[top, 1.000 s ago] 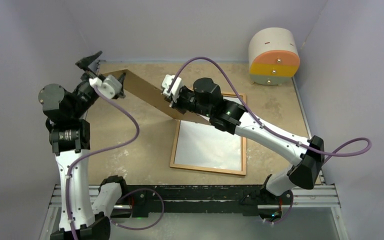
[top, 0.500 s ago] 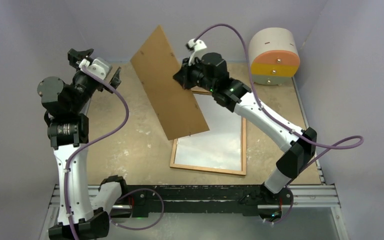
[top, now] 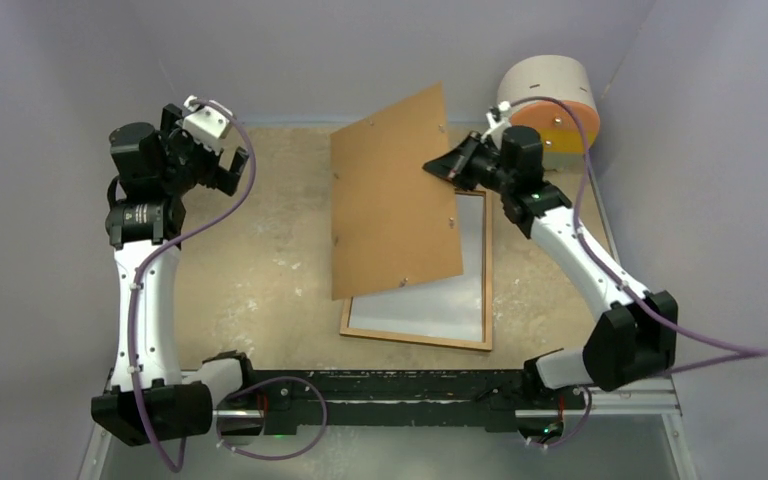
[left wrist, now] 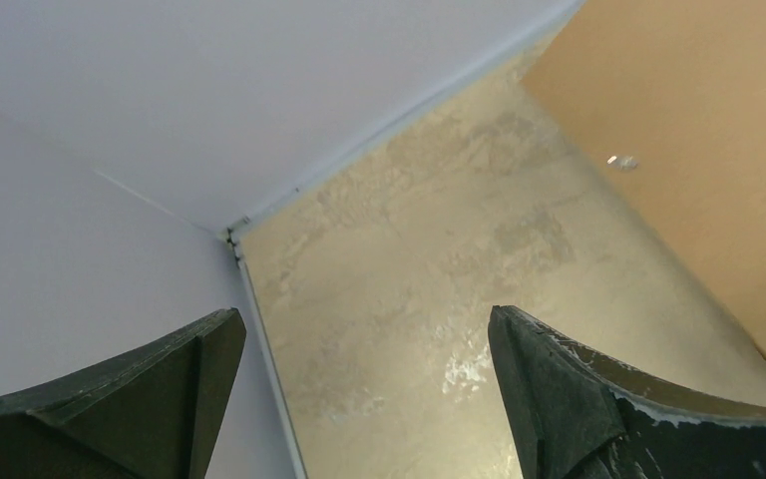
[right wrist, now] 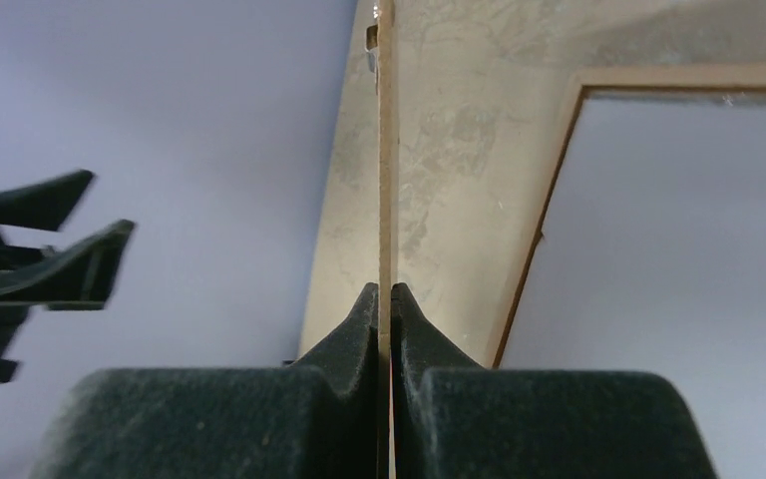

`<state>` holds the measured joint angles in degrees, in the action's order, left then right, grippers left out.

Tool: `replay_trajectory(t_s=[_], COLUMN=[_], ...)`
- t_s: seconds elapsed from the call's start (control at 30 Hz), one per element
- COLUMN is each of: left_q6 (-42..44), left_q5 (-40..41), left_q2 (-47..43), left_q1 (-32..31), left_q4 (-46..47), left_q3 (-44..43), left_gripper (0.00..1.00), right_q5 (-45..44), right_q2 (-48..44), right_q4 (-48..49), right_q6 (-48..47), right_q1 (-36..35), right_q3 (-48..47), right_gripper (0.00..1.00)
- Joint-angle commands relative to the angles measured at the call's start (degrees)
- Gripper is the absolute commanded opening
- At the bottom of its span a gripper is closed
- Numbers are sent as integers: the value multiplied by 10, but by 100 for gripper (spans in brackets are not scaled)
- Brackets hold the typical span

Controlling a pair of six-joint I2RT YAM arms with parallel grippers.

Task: Put the photo into the frame
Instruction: Turn over the photo frame item on the photo frame.

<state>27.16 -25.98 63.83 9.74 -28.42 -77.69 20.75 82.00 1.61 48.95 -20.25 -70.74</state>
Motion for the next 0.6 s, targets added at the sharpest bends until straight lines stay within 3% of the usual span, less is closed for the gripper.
replay_trajectory(t_s=[0.0, 0.27, 0.57], left_q6=[2, 42, 74], left_q5=[19, -22, -16], left_q2=[24, 69, 120], left_q1=[4, 2, -3], left_q4=[-29, -55, -94], left_q3=[7, 60, 77], left_gripper=[99, 97, 100], right_q5=[109, 176, 206], right_q2=[-99, -162, -138], right_q4=[83, 57, 92], right_q6=[103, 97, 72], right_q1=[69, 175, 194], right_q3=[65, 163, 216], right_gripper=[0, 0, 0])
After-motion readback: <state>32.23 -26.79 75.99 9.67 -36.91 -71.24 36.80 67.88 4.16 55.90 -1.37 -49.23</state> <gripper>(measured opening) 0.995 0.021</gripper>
